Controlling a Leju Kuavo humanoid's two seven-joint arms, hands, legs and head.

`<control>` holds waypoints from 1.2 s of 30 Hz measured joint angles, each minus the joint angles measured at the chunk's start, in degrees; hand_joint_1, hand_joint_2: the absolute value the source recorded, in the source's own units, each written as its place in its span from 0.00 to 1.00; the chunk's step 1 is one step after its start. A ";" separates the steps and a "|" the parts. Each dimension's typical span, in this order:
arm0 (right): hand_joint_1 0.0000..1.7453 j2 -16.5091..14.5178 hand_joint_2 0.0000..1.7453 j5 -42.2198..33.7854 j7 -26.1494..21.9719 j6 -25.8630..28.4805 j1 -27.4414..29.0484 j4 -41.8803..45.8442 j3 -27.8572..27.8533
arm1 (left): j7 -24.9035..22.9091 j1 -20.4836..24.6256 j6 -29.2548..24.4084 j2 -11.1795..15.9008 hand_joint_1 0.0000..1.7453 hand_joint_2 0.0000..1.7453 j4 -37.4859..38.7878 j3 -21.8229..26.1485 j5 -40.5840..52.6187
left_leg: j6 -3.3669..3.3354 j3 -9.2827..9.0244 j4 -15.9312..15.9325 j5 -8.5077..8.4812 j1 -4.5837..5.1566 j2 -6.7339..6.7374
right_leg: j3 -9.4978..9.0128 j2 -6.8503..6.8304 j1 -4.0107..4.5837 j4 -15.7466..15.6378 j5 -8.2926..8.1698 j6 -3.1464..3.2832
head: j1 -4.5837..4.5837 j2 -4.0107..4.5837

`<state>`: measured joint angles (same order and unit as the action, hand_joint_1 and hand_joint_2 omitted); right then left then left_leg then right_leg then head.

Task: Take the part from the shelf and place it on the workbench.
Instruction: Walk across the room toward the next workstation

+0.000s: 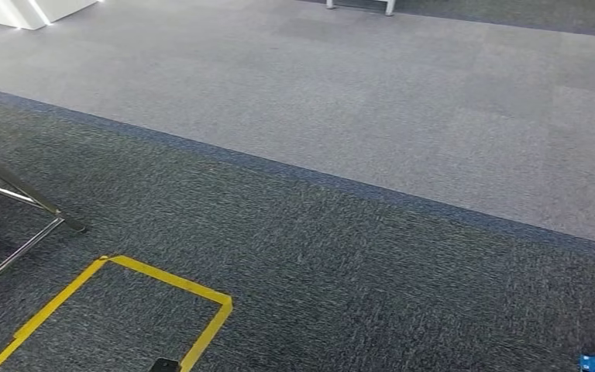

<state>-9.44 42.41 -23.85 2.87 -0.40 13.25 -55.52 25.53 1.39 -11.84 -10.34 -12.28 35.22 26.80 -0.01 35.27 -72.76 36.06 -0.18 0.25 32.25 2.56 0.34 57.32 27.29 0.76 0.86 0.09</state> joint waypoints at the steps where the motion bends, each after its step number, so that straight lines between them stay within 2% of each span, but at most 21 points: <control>1: 0.00 0.00 0.00 0.08 -0.01 -0.05 0.07 0.00 -0.11 | 0.20 0.05 0.01 0.03 0.00 0.00 0.00 0.10 -0.02 | -0.57 -1.31 3.06 -2.27 0.26 -0.55 | -0.07 0.75 0.19 0.01 -0.04 0.05 | 0.01 0.00; 3: 0.00 -0.10 0.00 0.31 -0.03 -0.23 0.09 0.01 -0.27 | 0.54 0.12 -0.01 0.19 0.00 0.00 0.01 0.36 -0.08 | -1.95 -4.42 10.47 -6.21 0.69 -3.48 | -0.02 2.13 0.36 0.10 -0.17 0.06 | 0.09 0.00; 5: 0.00 -0.24 0.00 0.45 -0.08 -0.39 -0.11 0.03 -0.33 | 0.68 0.17 -0.11 0.35 0.00 0.00 0.01 0.63 -0.21 | -2.65 -5.89 14.47 -7.11 0.93 -5.44 | 0.60 3.41 0.15 0.24 -0.50 -0.34 | -0.02 0.00; 7: 0.00 -0.26 0.00 0.49 -0.14 -0.45 -0.07 0.05 -0.35 | 0.73 0.24 -0.20 0.37 0.00 0.00 0.00 0.80 -0.31 | -2.59 -6.12 15.66 -7.07 0.93 -4.52 | 1.27 4.66 -0.05 0.17 -0.97 -1.05 | -0.20 0.00; 8: 0.00 -0.25 0.00 0.50 -0.17 -0.46 0.12 0.06 -0.35 | 0.73 0.28 -0.21 0.35 0.00 0.00 0.00 0.86 -0.31 | -2.53 -6.32 16.21 -7.34 0.78 -3.80 | 1.67 4.34 0.01 0.36 -0.87 -1.32 | -0.19 0.00; 10: 0.00 -0.21 0.00 0.52 -0.23 -0.45 0.27 0.10 -0.35 | 0.75 0.31 -0.22 0.25 0.00 0.00 0.00 0.96 -0.31 | -2.44 -6.76 17.28 -7.90 0.42 -2.24 | 3.52 1.82 0.11 3.47 1.09 -1.95 | 0.14 0.00; 12: 0.00 -0.20 0.00 0.52 -0.27 -0.44 0.05 0.14 -0.35 | 0.75 0.17 -0.23 0.16 0.00 0.00 0.00 1.01 -0.31 | -2.44 -6.89 17.47 -7.96 0.38 -0.46 | 7.04 -1.10 -0.28 10.27 4.44 -2.76 | 0.39 0.00; 14: 0.00 -0.20 0.00 0.56 -0.28 -0.44 -0.04 0.15 -0.35 | 0.74 0.04 -0.33 0.13 0.00 0.00 0.00 1.10 -0.34 | -2.29 -6.89 17.43 -7.81 0.32 1.35 | 9.35 -2.15 -0.90 14.90 5.65 -3.52 | 0.38 0.00; 15: 0.00 -0.20 0.00 0.62 -0.30 -0.44 0.04 0.16 -0.36 | 0.75 0.05 -0.39 0.11 0.00 0.00 0.00 1.19 -0.36 | -2.13 -6.93 17.40 -7.69 0.22 2.16 | 9.04 -2.50 -1.22 14.51 4.88 -3.86 | 0.39 0.00; 17: 0.00 -0.19 0.00 0.80 -0.34 -0.46 0.18 0.20 -0.37 | 0.78 0.16 -0.54 0.08 0.00 0.00 0.00 1.40 -0.40 | -1.53 -7.21 17.21 -7.30 -0.03 3.50 | 5.16 -4.06 -1.76 7.94 1.57 -4.49 | 0.40 0.00; 18: 0.00 -0.19 0.00 0.91 -0.37 -0.51 0.09 0.22 -0.38 | 0.80 0.21 -0.60 0.10 0.00 0.00 0.00 1.50 -0.40 | -1.07 -7.32 16.96 -6.96 -0.02 4.05 | 2.94 -5.09 -1.78 4.35 0.46 -4.53 | 0.48 0.00; 20: 0.00 -0.20 0.00 1.07 -0.42 -0.62 -0.23 0.24 -0.39 | 0.83 0.34 -0.75 0.15 0.00 0.00 0.00 1.68 -0.39 | -0.26 -7.52 16.52 -6.41 0.16 4.95 | 0.62 -6.17 -1.57 0.61 -0.09 -3.74 | 0.27 0.00; 22: 0.00 -0.14 0.00 1.16 -0.44 -0.67 -0.26 0.24 -0.46 | 0.83 0.55 -0.84 0.14 0.00 0.00 0.00 1.89 -0.42 | 0.32 -7.73 16.40 -6.16 0.15 5.75 | 0.72 -5.25 -1.28 0.61 0.13 -2.46 | -0.02 0.00; 23: 0.00 -0.10 0.00 1.20 -0.44 -0.67 -0.19 0.24 -0.51 | 0.83 0.66 -0.84 0.12 0.00 0.00 0.00 1.95 -0.43 | 0.51 -7.84 16.38 -6.10 0.07 6.05 | 0.80 -4.94 -1.21 0.64 0.14 -2.14 | -0.03 0.00; 27: 0.00 -0.06 0.00 1.24 -0.44 -0.66 -0.13 0.24 -0.60 | 0.83 0.73 -0.84 0.10 0.00 0.00 0.00 2.00 -0.46 | 0.75 -7.93 16.33 -5.97 -0.06 6.35 | 0.81 -4.56 -1.18 0.60 0.07 -1.76 | 0.01 0.00; 29: 0.00 -0.03 0.00 1.27 -0.44 -0.66 -0.10 0.25 -0.65 | 0.83 0.74 -0.84 0.09 0.00 0.00 0.00 2.02 -0.46 | 0.94 -7.89 16.01 -5.51 -0.23 5.66 | 0.77 -4.28 -1.25 0.52 -0.01 -1.58 | -0.07 0.00; 30: 0.00 -0.01 0.00 1.32 -0.46 -0.67 -0.15 0.26 -0.69 | 0.83 0.72 -0.81 0.09 0.00 0.00 0.00 2.09 -0.47 | 1.03 -7.12 14.08 -4.15 -0.32 4.33 | 0.77 -3.86 -1.25 0.48 -0.08 -1.34 | -0.17 0.00; 31: 0.00 0.00 0.00 1.39 -0.47 -0.70 -0.19 0.27 -0.78 | 0.82 0.60 -0.78 0.09 0.00 0.00 0.00 2.21 -0.52 | 0.93 -4.97 9.45 -2.13 -0.37 2.77 | 0.77 -2.78 -1.06 0.46 -0.13 -1.01 | -0.29 0.00; 33: 0.00 0.00 0.00 1.56 -0.50 -0.78 -0.29 0.28 -1.01 | 0.79 0.40 -0.70 0.11 0.00 0.00 0.00 2.51 -0.64 | 0.07 -1.94 3.94 -1.24 -0.05 0.05 | 0.65 0.03 -0.48 0.50 -0.20 -0.46 | -0.46 0.00; 34: 0.00 0.00 0.00 1.62 -0.50 -0.81 -0.29 0.28 -1.12 | 0.78 0.34 -0.69 0.13 0.00 0.00 0.00 2.65 -0.72 | -0.56 -1.88 4.78 -2.99 0.22 -0.89 | 0.51 1.44 -0.22 0.50 -0.20 -0.34 | -0.49 0.00; 36: 0.00 -0.04 0.00 1.68 -0.51 -0.83 -0.39 0.28 -1.20 | 0.80 0.36 -0.74 0.25 0.00 0.00 0.00 2.91 -0.87 | -1.57 -4.51 11.89 -6.71 0.58 -3.56 | 0.51 3.02 -0.10 0.61 -0.27 -0.45 | -0.45 0.00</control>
<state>-9.49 44.09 -24.35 2.04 -0.79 13.53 -56.72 26.33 1.74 -12.58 -10.09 -12.28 38.14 25.93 -1.58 30.76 -60.87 29.36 0.40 -3.31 32.76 5.58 0.24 57.93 27.01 0.30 0.40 0.09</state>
